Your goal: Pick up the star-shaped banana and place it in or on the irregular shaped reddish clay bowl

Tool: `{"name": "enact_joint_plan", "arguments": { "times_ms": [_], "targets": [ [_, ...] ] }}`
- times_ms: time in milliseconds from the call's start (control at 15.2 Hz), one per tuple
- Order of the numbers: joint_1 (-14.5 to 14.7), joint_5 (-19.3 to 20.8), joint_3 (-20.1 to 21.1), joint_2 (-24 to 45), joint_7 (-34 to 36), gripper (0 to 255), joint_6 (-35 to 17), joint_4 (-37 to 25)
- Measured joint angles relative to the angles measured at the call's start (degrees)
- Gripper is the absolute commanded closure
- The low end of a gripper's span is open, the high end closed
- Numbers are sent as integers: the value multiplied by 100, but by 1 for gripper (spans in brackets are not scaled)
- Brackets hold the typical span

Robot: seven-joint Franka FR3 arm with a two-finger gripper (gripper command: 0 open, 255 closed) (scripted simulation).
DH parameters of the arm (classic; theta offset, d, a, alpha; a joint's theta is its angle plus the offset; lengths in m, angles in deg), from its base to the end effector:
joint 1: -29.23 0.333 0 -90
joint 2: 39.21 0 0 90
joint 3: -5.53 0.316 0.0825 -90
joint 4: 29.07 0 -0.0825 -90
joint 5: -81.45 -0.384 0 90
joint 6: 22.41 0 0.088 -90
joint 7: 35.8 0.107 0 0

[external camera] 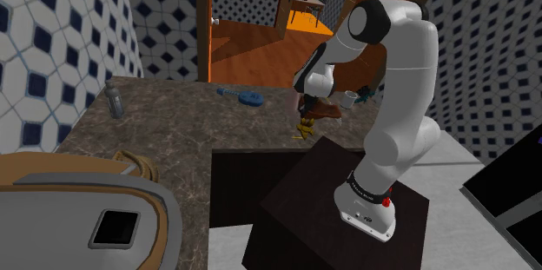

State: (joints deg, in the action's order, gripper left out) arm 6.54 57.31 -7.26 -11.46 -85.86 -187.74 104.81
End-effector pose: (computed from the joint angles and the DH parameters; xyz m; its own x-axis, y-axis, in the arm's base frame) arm 0.3993 -0.3225 0.1418 0.9894 -0.1171 0.0856 -0.1211 -0.9917 0.0429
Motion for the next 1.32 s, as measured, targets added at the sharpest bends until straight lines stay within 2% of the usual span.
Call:
{"name": "enact_joint_plan", "arguments": {
  "times_ms": [66, 132, 198, 330, 462, 528, 594, 726, 990, 1320],
  "targets": [
    [0, 0, 0, 0, 0, 0, 0, 0],
    [0, 0, 0, 0, 0, 0, 0, 0],
    [-160, 109, 154, -56, -294, 0, -159, 152],
    [-912, 628, 720, -158, -2027, 0, -667, 544],
    [-1907, 1395, 1376, -189, -4010, 0, -1223, 948],
    [-2202, 1672, 1538, -121, -4560, 0, -1385, 994],
    [-2353, 1831, 1615, -56, -4836, 0, -1470, 988],
    [-2459, 1961, 1671, 123, -5042, 0, -1610, 928],
    [-2462, 2009, 1673, 485, -5102, 0, -1803, 751],
    [-2466, 2014, 1672, 573, -5110, 0, -1851, 711]
  ]
}}
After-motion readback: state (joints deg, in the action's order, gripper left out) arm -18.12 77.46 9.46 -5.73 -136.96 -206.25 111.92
